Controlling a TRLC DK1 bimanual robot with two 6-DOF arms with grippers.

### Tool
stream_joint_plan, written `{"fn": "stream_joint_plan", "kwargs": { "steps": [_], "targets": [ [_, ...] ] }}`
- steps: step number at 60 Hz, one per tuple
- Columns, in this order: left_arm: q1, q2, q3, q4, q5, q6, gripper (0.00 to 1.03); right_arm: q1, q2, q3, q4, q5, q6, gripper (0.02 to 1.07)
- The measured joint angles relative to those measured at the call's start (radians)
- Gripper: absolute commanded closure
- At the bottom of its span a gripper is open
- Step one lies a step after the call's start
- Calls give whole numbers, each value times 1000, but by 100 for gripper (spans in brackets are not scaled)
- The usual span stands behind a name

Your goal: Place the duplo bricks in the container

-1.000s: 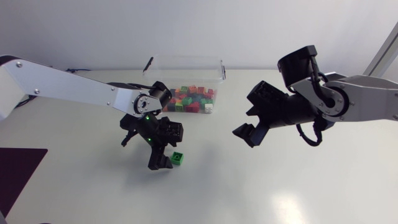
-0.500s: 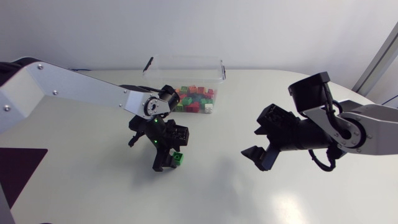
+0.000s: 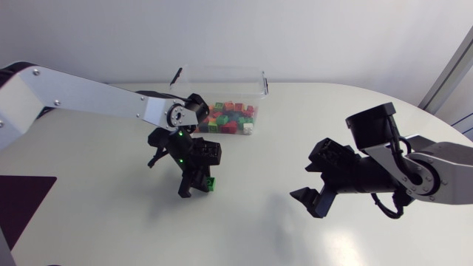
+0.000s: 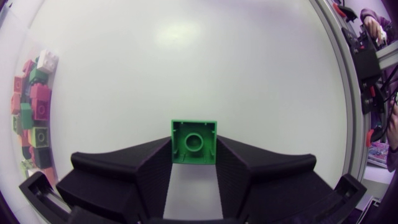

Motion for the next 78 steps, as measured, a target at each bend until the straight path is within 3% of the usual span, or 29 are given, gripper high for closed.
{"fn": "stream_joint_plan", "kwargs": {
  "steps": [20,32,46,57,78],
  "targets": [
    [81,-104,130,-40,158,-130,93,33,-14,-41,-5,7,0,6],
    [109,-125,187,104,179,-286,93,42,-18,-47,-14,27,0,6],
    [144,-125,235,342,179,-485,92,46,-58,-51,-31,35,0,6],
    [166,-106,282,472,159,-603,92,46,-137,-79,-32,82,9,6],
    [196,5,356,604,34,-737,92,43,-418,-113,-78,167,51,6]
  ]
}}
